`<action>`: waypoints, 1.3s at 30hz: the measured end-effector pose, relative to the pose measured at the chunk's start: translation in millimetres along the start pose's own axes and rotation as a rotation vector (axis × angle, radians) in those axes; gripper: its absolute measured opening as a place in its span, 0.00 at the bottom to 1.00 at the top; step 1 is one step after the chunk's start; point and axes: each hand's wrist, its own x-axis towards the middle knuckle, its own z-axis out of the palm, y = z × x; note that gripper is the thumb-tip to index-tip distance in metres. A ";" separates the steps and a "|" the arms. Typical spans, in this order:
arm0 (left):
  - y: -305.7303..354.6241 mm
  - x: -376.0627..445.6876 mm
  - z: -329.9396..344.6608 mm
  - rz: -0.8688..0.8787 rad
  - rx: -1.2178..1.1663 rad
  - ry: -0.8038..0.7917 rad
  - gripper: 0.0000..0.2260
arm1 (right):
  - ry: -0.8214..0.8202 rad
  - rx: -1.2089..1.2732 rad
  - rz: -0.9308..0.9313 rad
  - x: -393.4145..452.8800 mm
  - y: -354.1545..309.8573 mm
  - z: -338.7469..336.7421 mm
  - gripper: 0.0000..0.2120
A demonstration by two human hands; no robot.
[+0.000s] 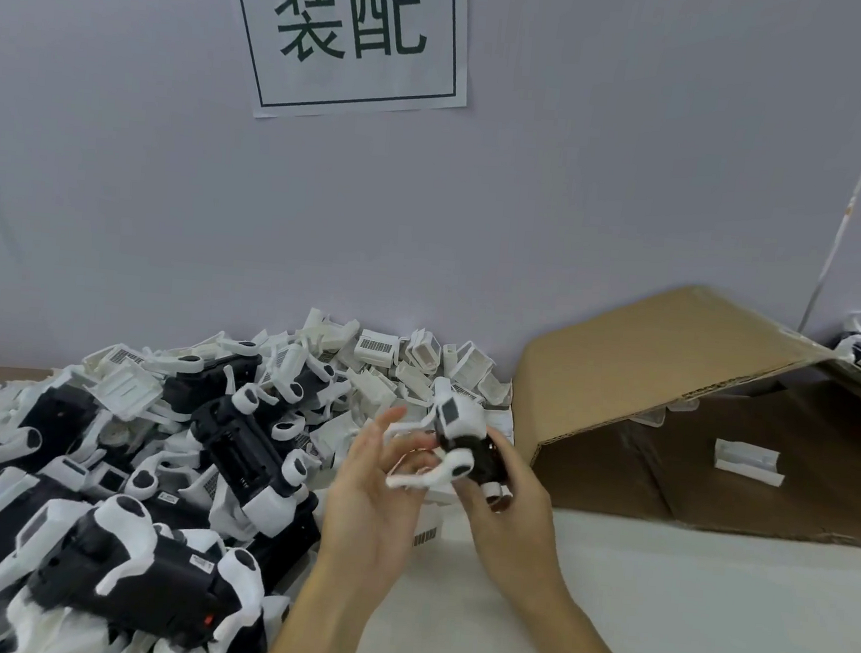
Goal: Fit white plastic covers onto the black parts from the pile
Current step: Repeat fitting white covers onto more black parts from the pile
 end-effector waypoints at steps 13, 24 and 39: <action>-27.3 -4.9 8.8 0.247 0.790 -0.059 0.09 | 0.161 -0.214 -0.050 -6.9 0.2 10.6 0.22; -21.0 -3.2 2.0 0.148 0.554 0.083 0.09 | -0.022 -0.238 -0.126 -12.0 -8.6 15.6 0.35; -28.0 -1.8 2.0 0.161 0.710 -0.074 0.08 | 0.054 -0.123 -0.048 -6.4 -5.7 5.4 0.20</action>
